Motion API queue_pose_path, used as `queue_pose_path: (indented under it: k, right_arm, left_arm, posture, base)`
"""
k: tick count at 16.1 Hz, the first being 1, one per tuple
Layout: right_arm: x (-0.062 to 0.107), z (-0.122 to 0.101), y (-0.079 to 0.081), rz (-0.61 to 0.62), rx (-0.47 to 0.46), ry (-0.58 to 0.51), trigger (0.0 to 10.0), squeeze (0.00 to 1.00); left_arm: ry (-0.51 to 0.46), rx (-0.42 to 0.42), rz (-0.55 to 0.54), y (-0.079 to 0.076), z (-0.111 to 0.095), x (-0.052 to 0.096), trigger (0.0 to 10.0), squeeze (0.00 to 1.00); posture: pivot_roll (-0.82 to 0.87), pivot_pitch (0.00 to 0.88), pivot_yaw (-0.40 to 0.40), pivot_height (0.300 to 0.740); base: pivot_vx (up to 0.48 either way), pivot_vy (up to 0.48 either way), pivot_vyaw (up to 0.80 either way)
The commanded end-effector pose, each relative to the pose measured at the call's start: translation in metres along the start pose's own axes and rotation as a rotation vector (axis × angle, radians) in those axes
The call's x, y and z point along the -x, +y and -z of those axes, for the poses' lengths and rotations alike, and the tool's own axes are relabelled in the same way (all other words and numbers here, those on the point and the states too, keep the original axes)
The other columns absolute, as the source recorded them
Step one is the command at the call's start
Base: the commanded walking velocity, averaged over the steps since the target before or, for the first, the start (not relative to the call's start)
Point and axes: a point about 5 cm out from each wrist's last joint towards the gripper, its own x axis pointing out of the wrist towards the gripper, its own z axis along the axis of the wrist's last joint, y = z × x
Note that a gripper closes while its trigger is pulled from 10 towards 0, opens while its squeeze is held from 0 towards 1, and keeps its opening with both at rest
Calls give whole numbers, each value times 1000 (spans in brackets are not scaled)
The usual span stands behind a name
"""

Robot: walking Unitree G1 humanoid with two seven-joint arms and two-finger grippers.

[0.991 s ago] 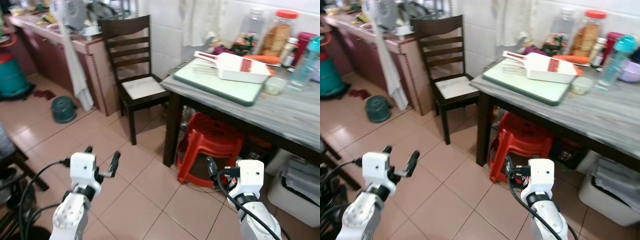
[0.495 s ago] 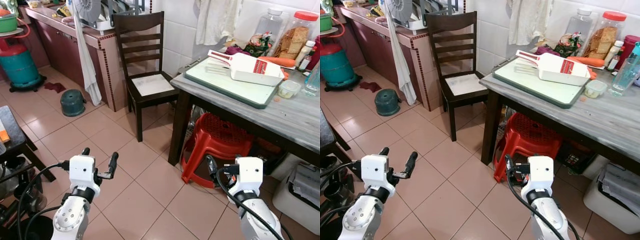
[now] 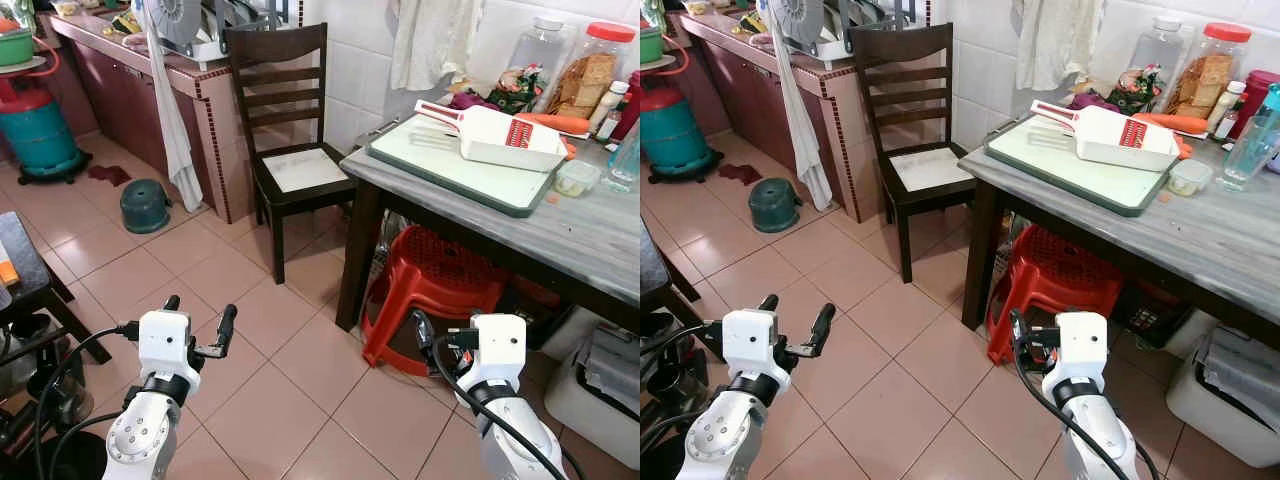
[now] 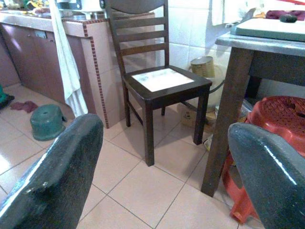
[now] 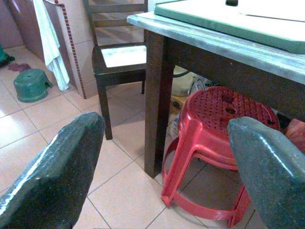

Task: Setting the table

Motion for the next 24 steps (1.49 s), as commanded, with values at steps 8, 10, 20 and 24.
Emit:
queue_pose_path:
  k: [8, 10, 20, 24]
  right_arm:
    - [3, -7, 2, 51, -18, -63, 10000, 0]
    - [4, -8, 0, 58, 15, -60, 10000, 0]
    - [7, -6, -6, 112, 11, -55, 10000, 0]
    - [6, -5, -6, 116, 9, -55, 10000, 0]
  left_arm:
    - [-36, -40, 32, -7, -10, -24, 10000, 0]
    - [-31, -43, 42, -8, -10, -23, 10000, 0]
    - [-30, -51, 20, -5, -8, -26, 10000, 0]
    - [-6, -44, 45, -8, -5, -28, 10000, 0]
  posture:
    - [9, 0, 24, 740]
    - [8, 0, 26, 740]
    - [1, 0, 27, 740]
    - [-1, 0, 25, 740]
  base:
    - [0, 0, 0]
    - [0, 0, 0]
    - [0, 0, -130]
    - [0, 0, -797]
